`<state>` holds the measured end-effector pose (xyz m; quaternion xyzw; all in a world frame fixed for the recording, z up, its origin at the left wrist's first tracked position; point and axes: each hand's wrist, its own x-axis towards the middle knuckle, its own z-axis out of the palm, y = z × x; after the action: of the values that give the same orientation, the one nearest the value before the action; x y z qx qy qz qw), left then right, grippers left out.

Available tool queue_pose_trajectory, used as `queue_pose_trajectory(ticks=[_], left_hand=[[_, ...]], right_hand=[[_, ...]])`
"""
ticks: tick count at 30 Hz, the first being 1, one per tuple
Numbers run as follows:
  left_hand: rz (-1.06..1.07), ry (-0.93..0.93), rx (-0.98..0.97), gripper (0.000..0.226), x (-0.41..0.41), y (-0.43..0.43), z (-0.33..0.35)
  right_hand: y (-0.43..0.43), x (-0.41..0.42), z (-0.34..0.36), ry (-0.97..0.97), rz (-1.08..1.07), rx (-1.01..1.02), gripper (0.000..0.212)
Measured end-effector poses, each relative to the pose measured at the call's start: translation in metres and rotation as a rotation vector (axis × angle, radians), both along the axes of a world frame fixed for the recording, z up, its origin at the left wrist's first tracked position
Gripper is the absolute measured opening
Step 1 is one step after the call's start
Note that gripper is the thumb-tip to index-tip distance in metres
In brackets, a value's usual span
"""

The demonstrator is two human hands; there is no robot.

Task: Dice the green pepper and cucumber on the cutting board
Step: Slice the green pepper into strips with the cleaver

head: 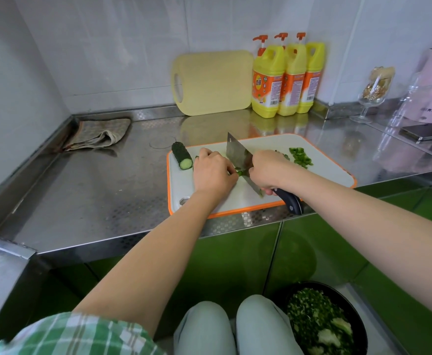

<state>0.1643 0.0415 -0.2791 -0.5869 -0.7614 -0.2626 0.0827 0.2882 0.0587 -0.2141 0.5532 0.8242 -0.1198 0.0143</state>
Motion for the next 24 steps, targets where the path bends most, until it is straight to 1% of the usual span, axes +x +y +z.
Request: queue_pose_trajectory(ticks=[3, 4, 6, 7, 9, 13, 17, 24], left_hand=[[0.003, -0.016, -0.007, 0.011, 0.0, 0.0, 0.0], [0.004, -0.015, -0.007, 0.011, 0.0, 0.0, 0.0], [0.007, -0.019, -0.004, 0.011, 0.0, 0.001, 0.0], [0.007, -0.023, -0.006, 0.011, 0.0, 0.001, 0.001], [0.006, -0.026, -0.02, 0.011, 0.001, 0.001, 0.001], [0.009, -0.021, -0.02, 0.011, 0.0, 0.001, 0.001], [0.011, -0.024, -0.016, 0.011, 0.0, 0.001, 0.001], [0.006, -0.037, -0.006, 0.011, 0.0, 0.002, 0.001]], right_hand=[[0.005, 0.002, -0.004, 0.115, -0.013, -0.017, 0.008], [0.006, 0.005, -0.006, 0.15, -0.024, -0.004, 0.011], [0.007, 0.009, -0.007, 0.245, -0.012, 0.026, 0.028], [0.008, 0.009, -0.005, 0.265, 0.0, 0.031, 0.033], [0.007, 0.01, 0.0, 0.236, -0.022, -0.003, 0.033], [0.001, 0.011, 0.003, 0.155, -0.021, -0.057, 0.024], [0.002, 0.013, 0.001, 0.151, 0.002, -0.048, 0.027], [0.005, 0.009, 0.004, 0.067, 0.019, -0.055, 0.015]])
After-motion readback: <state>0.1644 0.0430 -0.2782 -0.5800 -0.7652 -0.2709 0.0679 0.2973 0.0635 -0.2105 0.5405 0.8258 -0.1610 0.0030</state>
